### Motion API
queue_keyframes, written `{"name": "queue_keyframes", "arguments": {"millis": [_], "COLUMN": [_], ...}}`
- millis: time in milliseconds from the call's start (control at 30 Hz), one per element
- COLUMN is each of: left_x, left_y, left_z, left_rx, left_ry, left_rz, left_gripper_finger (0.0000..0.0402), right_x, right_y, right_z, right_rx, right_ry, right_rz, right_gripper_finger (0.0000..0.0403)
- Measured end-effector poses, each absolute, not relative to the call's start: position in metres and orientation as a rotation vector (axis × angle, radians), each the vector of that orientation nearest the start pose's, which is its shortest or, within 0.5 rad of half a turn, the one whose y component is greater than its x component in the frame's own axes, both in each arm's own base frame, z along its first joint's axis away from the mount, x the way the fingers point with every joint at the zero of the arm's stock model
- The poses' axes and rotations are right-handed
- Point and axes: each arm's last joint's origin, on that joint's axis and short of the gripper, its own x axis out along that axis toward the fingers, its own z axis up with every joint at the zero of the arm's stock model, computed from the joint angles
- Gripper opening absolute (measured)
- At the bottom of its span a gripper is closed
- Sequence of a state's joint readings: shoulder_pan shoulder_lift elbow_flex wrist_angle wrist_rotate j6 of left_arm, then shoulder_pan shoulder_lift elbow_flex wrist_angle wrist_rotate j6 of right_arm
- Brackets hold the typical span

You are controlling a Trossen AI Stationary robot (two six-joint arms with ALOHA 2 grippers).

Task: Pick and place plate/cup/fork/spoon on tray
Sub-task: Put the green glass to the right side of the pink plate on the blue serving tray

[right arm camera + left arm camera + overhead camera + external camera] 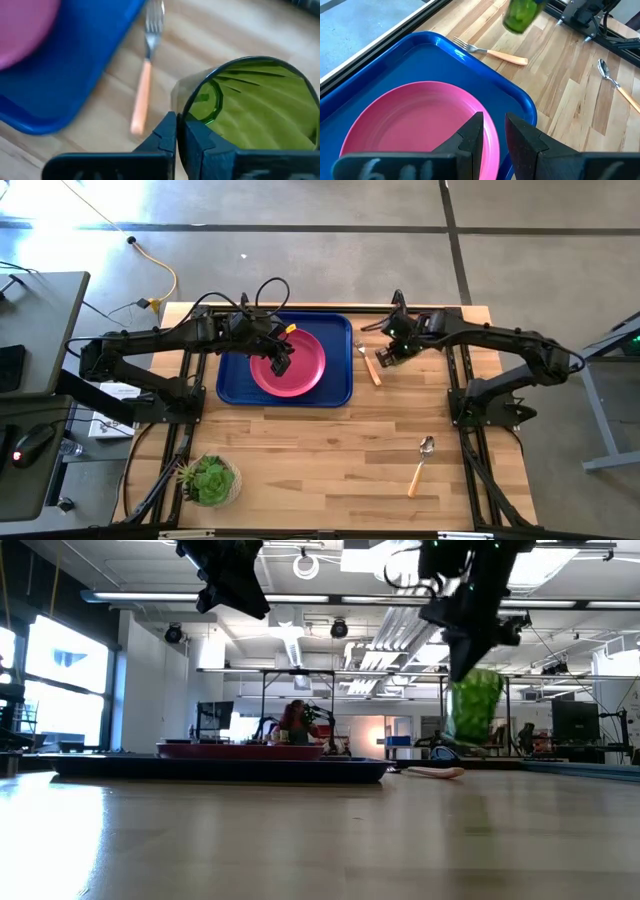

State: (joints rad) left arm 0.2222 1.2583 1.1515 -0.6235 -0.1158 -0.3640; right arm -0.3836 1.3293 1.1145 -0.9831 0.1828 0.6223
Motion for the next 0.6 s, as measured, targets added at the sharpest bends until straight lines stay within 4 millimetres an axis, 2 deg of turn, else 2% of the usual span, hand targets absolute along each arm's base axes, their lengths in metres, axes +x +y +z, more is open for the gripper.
{"name": "queue_keyframes", "arguments": {"millis": [367,600], "left_x": [0.254,0.254], "left_y": [0.061,0.061], "left_z": [0.324,0.324], "left_rx": [-0.384,-0.385], "left_ry": [0.666,0.666], "left_rz": [0.453,0.454], "left_gripper_finger": [0.0069,0.0069], "right_x": [0.239,0.249], "right_y": [-0.117,-0.133], "right_z": [0.350,0.378], "right_rx": [0.319,0.023], "right_ry": [0.732,0.545], "right_rz": [-0.831,-0.762], "right_gripper_finger": [0.0001,0.0000]}}
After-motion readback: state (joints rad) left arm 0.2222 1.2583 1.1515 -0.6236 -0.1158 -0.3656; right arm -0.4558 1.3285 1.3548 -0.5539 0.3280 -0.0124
